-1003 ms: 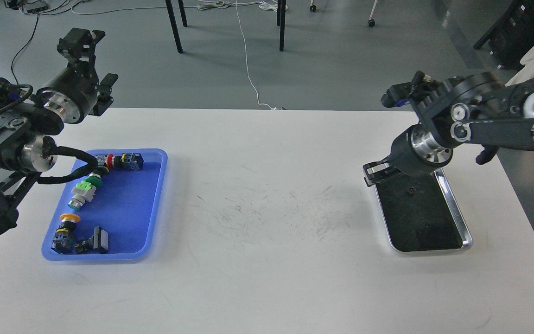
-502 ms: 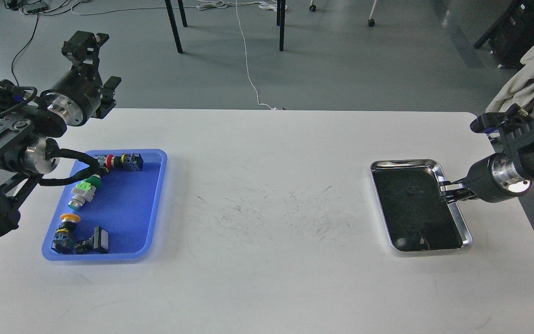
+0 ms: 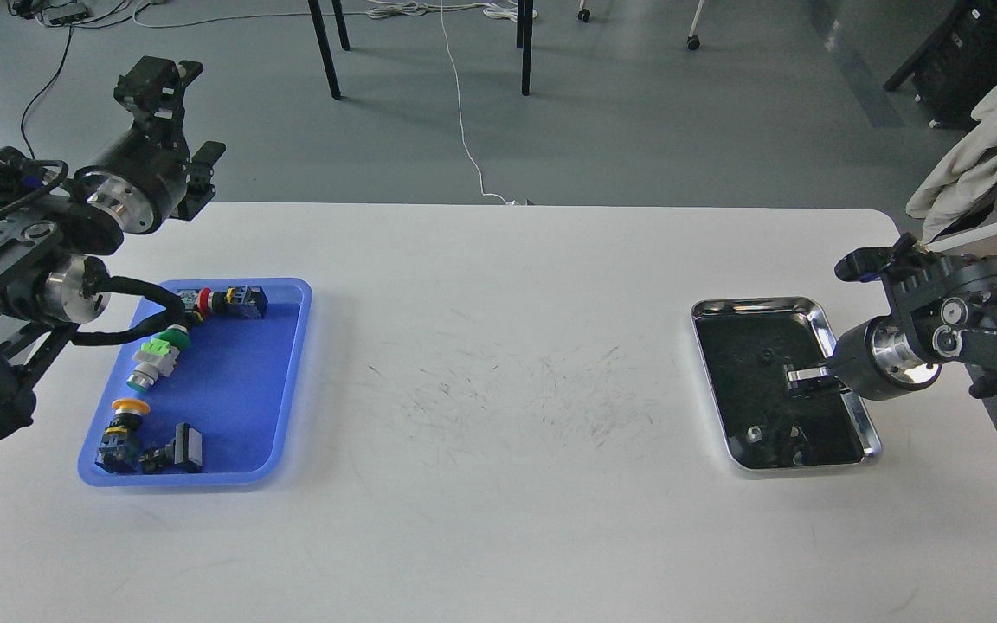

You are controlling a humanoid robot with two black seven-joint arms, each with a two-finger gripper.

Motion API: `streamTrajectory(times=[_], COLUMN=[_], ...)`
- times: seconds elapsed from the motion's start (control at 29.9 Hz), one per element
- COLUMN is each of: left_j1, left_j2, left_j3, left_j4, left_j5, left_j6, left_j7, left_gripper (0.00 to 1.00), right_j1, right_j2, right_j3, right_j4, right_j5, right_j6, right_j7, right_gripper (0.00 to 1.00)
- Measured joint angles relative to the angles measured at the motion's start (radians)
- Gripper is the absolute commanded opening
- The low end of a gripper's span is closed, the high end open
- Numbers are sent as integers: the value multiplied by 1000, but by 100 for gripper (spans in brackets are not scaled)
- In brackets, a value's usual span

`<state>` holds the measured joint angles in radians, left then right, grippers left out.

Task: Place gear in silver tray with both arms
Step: 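Carry the gear into the silver tray and open the right gripper, then raise the right gripper away from the silver tray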

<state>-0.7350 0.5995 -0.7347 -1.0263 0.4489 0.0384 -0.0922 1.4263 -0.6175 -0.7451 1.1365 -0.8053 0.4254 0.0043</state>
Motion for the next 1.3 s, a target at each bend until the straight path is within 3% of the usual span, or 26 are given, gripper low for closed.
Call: streamTrajectory(times=[0.13,0.23,0.47,0.57,0.64,1.07,1.3], left_j1=[0,0,1,1,1,1,-2], left_j2=[0,-1,-1,0,0,0,2], left_j3=[0,0,0,0,0,0,0], left_j4=[0,0,1,1,2,2,2], left_j5=[0,1,2,2,2,4,7], left_j6=[0,0,0,0,0,0,0], left_j7=[0,0,-1,-1,-1,-1,-1], left_gripper=[98,98,98,98,98,98,98], right_j1=[-10,-12,-13,-13,-11,2,-3], right_j2=[2,2,3,3,3,-1,-77], right_j3=[0,0,0,0,0,71,381], right_j4=[-1,-1,-2,-2,-2,5,-22], right_j5=[0,0,0,0,1,10,23], right_j6=[0,0,0,0,0,4,8], right_j7=[0,0,0,0,0,0,-5], right_gripper=[5,12,48,71,77,82,84])
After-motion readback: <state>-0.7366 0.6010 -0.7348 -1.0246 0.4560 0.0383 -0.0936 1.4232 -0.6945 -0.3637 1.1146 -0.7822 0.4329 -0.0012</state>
